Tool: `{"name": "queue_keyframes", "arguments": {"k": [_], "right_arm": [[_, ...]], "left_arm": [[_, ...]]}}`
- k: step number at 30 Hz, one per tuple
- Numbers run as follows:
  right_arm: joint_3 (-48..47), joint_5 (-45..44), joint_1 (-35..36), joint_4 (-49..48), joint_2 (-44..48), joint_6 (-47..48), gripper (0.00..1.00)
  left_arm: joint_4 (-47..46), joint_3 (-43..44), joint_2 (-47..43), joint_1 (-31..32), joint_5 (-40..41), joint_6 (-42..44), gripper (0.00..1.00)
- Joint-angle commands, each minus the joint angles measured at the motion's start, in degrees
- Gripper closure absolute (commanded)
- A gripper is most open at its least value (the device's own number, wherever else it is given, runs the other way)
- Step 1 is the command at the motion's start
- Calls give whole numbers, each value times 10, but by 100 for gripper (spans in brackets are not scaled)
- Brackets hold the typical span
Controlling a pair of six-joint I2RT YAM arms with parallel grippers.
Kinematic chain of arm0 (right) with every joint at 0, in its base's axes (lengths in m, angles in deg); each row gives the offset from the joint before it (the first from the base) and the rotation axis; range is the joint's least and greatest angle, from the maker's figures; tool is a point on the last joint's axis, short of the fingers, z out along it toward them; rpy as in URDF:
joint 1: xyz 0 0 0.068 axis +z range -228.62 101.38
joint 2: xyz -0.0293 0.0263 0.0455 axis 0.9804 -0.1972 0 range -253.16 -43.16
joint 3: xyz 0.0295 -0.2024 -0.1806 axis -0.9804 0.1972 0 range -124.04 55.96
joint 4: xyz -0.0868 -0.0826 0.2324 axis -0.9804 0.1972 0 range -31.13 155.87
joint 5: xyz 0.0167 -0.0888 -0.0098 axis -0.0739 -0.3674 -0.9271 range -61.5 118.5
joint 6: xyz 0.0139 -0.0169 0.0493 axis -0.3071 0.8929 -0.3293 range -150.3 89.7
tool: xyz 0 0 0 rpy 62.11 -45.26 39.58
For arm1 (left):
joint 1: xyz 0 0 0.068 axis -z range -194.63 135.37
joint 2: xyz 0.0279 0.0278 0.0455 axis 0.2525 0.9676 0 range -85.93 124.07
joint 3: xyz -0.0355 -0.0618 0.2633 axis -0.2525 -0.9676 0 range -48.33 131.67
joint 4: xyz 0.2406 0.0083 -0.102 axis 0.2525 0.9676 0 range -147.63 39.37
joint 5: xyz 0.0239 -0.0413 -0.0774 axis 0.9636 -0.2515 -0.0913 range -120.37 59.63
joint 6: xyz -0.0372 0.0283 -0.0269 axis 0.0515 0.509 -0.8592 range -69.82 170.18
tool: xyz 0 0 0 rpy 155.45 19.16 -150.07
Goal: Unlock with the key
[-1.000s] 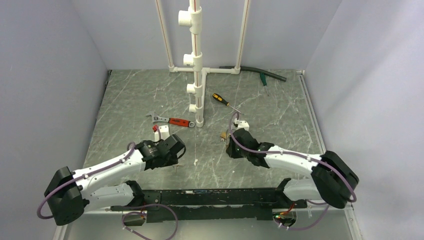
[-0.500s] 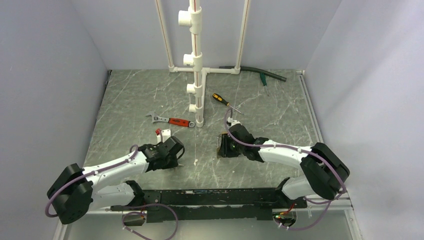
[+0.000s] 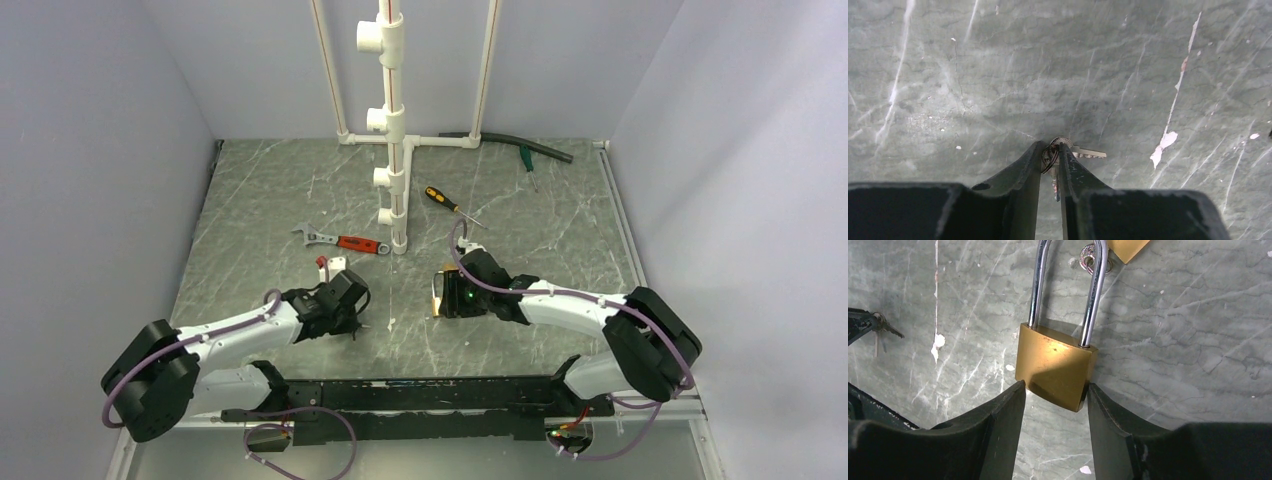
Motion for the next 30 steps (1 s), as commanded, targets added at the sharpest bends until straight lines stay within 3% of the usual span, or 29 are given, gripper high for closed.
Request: {"name": "queue_keyframes", "arguments": {"k": [1,5,14,17,22,28,30], "right_arm": [[-4,-7,-3,-13,19,11,49],[-9,-7,-3,-8,21,14,46],[-8,-10,-3,-9,95,37,18],[4,19,-3,-50,136,29,18],[56,114,-2,-204,179,-36,23],[73,140,3,-327,150,-102,40],[69,154,8,-351,125,-117,41]], "left_arm": [[-22,-9,17,-4,-1,12,80],[-22,-2,31,-4,4,12,100],[-68,-4,-51,-4,-53,58,100],[-79,6,-105,-4,-90,73,100],[-109,15,-160,-4,-142,77,100],[-157,2,-183,-3,-170,66,100],[-181,-5,-182,-3,-173,63,100]]}}
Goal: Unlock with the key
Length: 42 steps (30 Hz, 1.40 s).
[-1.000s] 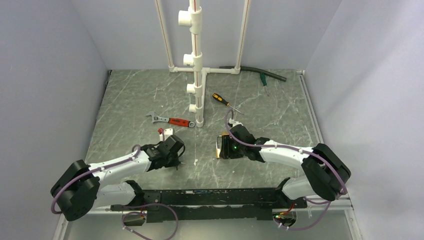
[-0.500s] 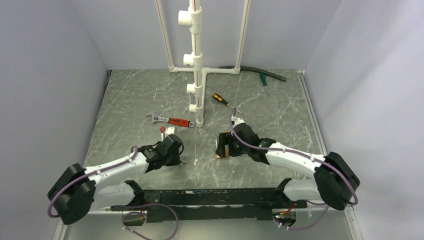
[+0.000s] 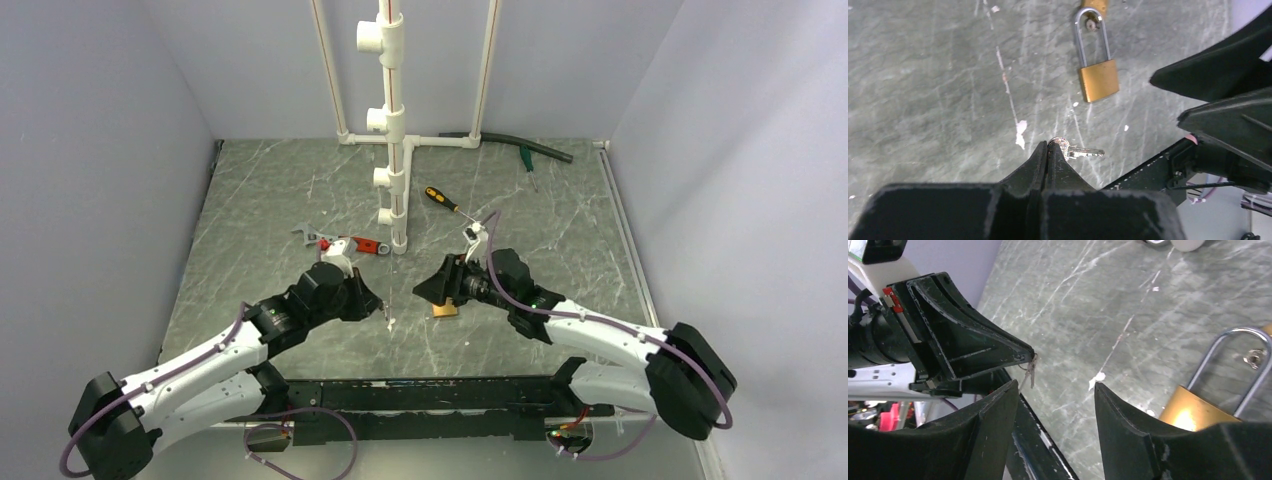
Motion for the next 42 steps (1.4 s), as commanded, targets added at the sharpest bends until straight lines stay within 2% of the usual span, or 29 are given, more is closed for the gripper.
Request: {"name": "queue_keyframes", "arguments": {"k": [1,4,12,24,32,35,42], "right_arm": [[-3,44,9,-130,-42,-58,41],[0,62,15,-178,-72,-79,44],[-18,74,36,-219,-138,-100,56],[-29,55,46,-209,-171,-100,73],[-38,47,53,-202,-179,-96,90],[-40,39,54,-188,-173,-88,100],[-53,25,54,-130,-152,-49,100]], "left_arm": [[-69,-4,-5,0,-27,-3,100],[-93,-14,-3,2,-33,-5,100],[-122,-23,16,3,-34,-8,100],[-151,-35,13,4,-34,-14,100],[-155,-36,13,4,-34,-13,100],[-155,-37,11,4,-34,-13,100],[-149,-39,9,4,-34,-8,100]]}}
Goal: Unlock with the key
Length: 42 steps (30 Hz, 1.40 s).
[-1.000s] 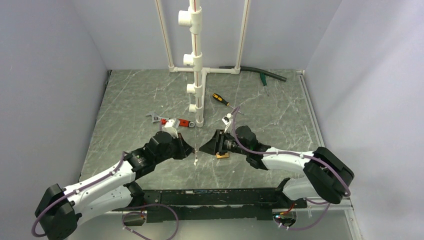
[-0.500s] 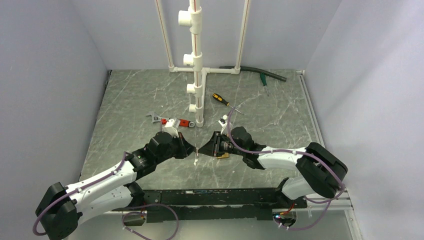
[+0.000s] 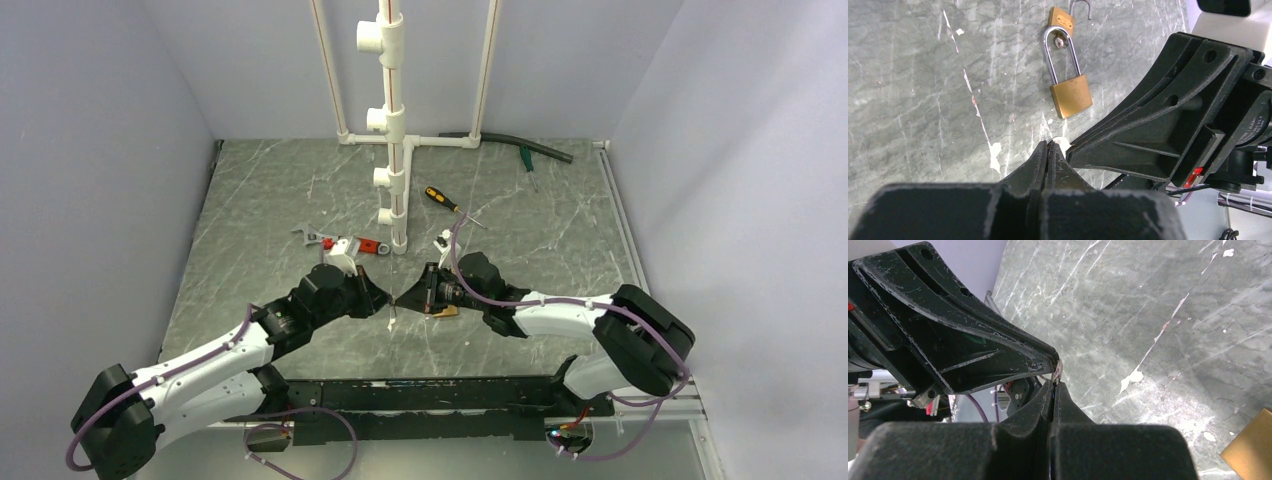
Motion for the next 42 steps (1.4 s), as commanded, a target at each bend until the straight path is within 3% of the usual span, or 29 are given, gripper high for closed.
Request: {"name": "queue_keyframes", "arguments": {"k": [1,3,5,6,8,10,15,19,24,30,38,42], "right_arm": [[-33,-25,2,39,32,53,100],[-42,-36,2,77,47,79,100],[-50,-47,2,123,65,111,100],[-55,-51,2,143,76,126,100],[-69,-49,1,189,91,156,100],[-86,-41,1,238,105,189,100],[-147,-20,1,383,123,280,100],[-208,-75,3,517,118,317,100],[-179,1,2,465,145,318,100],[-155,129,2,404,172,319,100],[-156,165,2,388,195,323,100],[-157,178,2,376,191,318,100]], "left_arm": [[-20,-2,-13,3,-10,7,98],[-14,1,-18,3,-11,17,79],[1,8,-25,3,-13,31,44],[18,13,-29,3,-11,35,34],[41,20,-37,3,-10,46,25],[59,26,-49,2,-10,59,25],[43,31,-85,3,-58,119,35],[27,25,-109,3,-86,152,33],[-31,7,-103,3,-101,157,35],[-109,0,-106,3,-195,184,47],[-144,7,-99,3,-310,197,55],[-155,3,-92,3,-311,190,69]]}}
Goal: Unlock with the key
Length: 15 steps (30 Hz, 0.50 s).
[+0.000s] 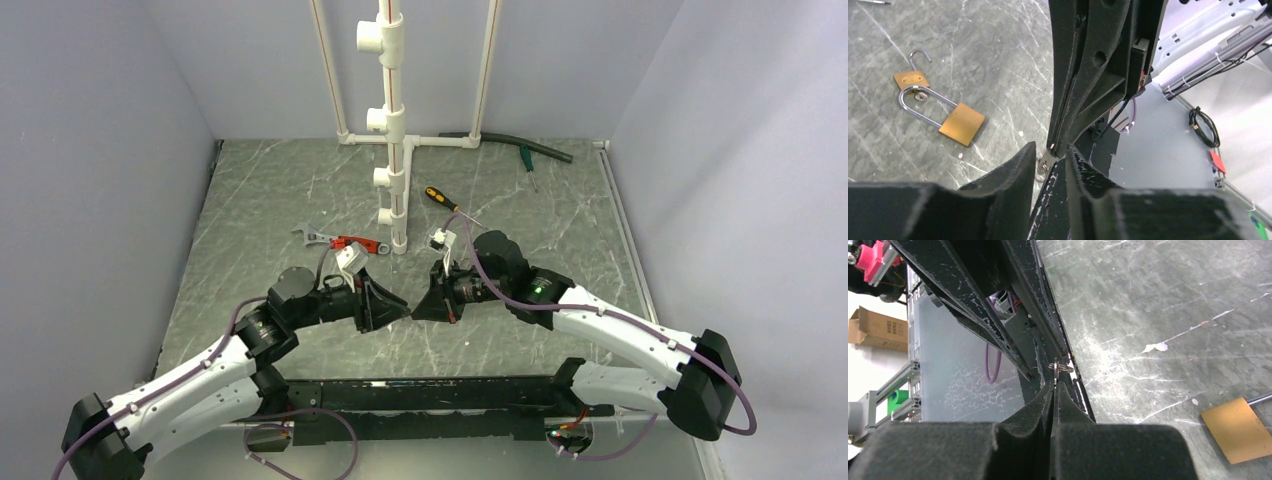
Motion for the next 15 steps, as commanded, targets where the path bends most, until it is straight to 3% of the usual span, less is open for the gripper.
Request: {"name": "queue_keyframes", "arguments": {"k": [1,4,10,13,15], "right_arm": [[-4,30,1,-39,5,6,100],[-4,30,1,-39,6,6,100],[2,31,1,-51,18,1,100],[6,32,1,-56,20,-1,100],[11,32,1,-63,24,-4,100]], "left_arm": [[-43,5,11,2,-37,6,73],[-47,7,24,2,-41,5,81],[-46,7,29,2,-46,2,78],[-51,1,18,2,-49,0,85],[-51,-1,13,2,-50,-1,85]]}}
